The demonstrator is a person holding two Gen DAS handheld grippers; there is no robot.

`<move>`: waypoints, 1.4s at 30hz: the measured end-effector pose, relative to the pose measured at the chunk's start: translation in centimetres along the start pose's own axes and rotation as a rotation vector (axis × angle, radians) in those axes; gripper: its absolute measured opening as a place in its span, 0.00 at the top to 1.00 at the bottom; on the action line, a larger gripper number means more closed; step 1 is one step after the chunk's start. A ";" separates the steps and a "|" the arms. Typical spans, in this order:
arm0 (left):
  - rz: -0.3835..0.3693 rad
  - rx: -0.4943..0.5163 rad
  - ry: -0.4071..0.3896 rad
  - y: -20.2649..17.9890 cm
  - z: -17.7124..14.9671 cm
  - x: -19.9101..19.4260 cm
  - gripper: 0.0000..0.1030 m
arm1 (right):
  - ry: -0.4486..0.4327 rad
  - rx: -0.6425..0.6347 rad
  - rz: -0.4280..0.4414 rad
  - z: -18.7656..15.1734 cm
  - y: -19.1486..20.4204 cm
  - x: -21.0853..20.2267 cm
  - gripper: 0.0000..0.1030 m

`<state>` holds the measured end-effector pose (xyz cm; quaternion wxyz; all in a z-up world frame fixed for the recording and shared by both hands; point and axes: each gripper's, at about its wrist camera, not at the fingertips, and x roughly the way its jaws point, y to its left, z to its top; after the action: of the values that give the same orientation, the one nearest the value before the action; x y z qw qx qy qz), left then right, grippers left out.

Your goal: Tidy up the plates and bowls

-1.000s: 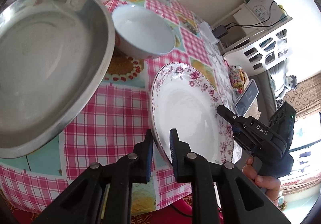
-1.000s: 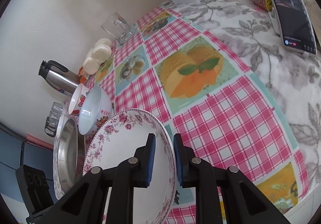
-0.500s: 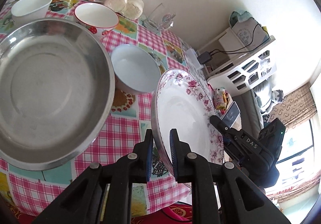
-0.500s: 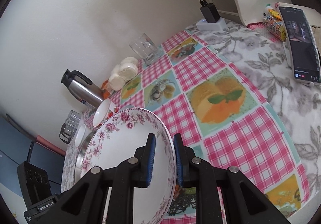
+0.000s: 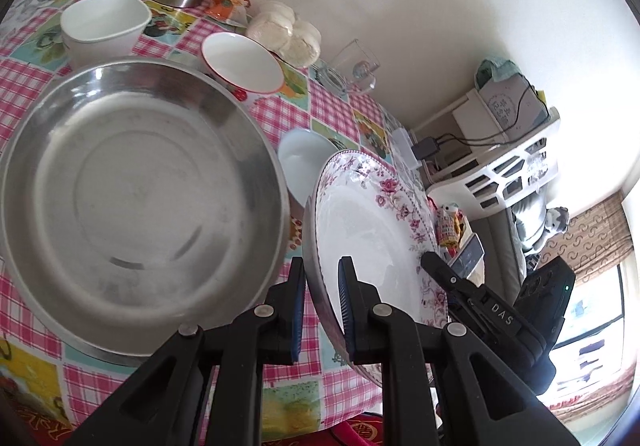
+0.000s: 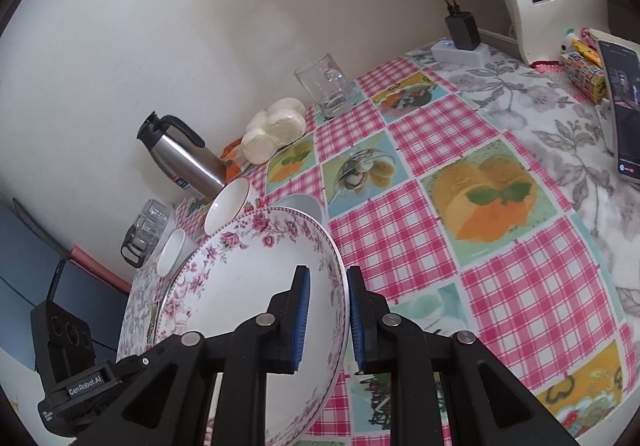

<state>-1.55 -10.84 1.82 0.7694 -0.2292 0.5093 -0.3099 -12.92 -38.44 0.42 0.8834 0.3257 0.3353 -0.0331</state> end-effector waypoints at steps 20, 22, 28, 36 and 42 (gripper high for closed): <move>0.044 -0.109 -0.096 6.4 2.6 -5.0 0.85 | 0.070 -0.100 0.047 -2.0 7.8 4.3 0.81; 0.057 -0.124 -0.106 7.1 2.7 -5.5 0.85 | 0.079 -0.106 0.049 -2.2 8.6 4.8 0.81; 0.083 -0.172 -0.124 9.3 3.2 -6.6 0.85 | 0.119 -0.133 0.045 -3.2 10.6 6.8 0.81; 0.130 -0.222 -0.147 11.8 3.9 -7.1 0.85 | 0.146 -0.152 0.036 -4.1 12.6 9.2 0.81; 0.150 -0.246 -0.141 12.8 4.1 -6.5 0.85 | 0.154 -0.162 0.005 -4.5 13.1 10.8 0.81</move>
<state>3.47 2.91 -0.99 0.7904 -0.3044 0.5037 -0.1699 -3.51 -23.75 -1.55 0.8785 0.2559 0.4028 0.0214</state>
